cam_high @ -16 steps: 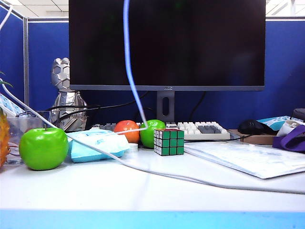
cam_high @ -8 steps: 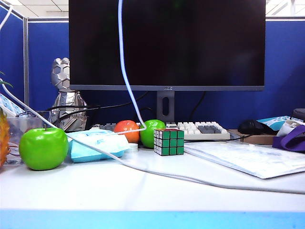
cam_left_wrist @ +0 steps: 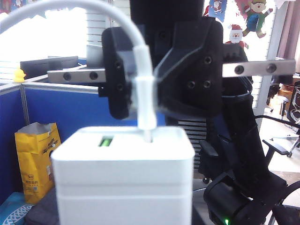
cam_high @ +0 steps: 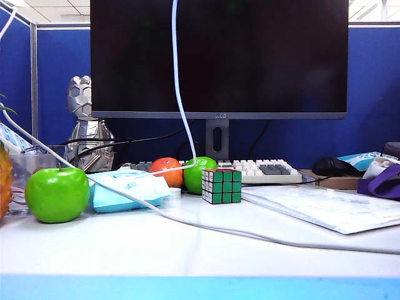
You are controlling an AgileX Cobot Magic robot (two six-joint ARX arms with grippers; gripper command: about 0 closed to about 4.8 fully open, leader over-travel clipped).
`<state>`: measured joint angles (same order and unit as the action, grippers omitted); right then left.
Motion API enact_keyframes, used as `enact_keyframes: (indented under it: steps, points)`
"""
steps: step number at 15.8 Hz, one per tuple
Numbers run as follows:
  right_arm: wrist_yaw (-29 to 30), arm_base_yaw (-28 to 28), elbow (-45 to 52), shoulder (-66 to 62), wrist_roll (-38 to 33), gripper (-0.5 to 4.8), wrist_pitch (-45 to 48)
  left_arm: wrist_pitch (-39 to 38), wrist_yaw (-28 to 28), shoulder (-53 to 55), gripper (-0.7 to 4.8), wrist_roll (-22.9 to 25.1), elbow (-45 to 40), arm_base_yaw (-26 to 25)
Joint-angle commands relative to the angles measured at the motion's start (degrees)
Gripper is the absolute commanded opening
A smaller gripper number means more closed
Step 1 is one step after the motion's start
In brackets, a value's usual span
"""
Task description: Pick up the Type-C charging cable and the charging base, insert one end of the Type-C charger into the corresponding slot on the base, and finally place the plugged-in charger back on the table.
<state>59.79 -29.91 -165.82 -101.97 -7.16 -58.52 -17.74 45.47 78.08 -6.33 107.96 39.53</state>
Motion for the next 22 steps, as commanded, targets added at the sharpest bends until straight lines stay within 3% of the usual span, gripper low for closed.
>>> enact_keyframes:
  steps: [1, 8, 14, 18, 20, 22]
  points:
    - [0.81, -0.24, 0.11, -0.04, 2.95, -0.01, -4.20, 4.94, -0.44, -0.31, -0.06, -0.61, 0.55, 0.11]
    - [0.74, -0.24, 0.11, 0.28, 7.32, -0.01, -7.50, 6.82, -0.39, -0.31, -0.06, -1.88, 0.55, 0.11]
    - [0.37, -0.24, 0.11, 0.59, 5.95, -0.01, -7.96, 8.33, -0.42, -0.37, -0.06, -2.73, 0.55, 0.11]
    - [0.33, -0.24, 0.11, 0.94, 9.92, -0.01, -10.73, 9.90, -0.46, -1.01, -0.06, -3.19, 0.55, 0.09]
    - [0.39, -0.24, 0.13, 0.94, 5.66, -0.01, -10.84, 10.16, -0.48, -1.07, -0.06, -3.39, 0.55, 0.09]
    - [0.35, -0.24, 0.13, 1.18, 8.15, -0.01, -11.82, 10.16, -0.46, -1.07, -0.06, -3.45, 0.55, 0.09]
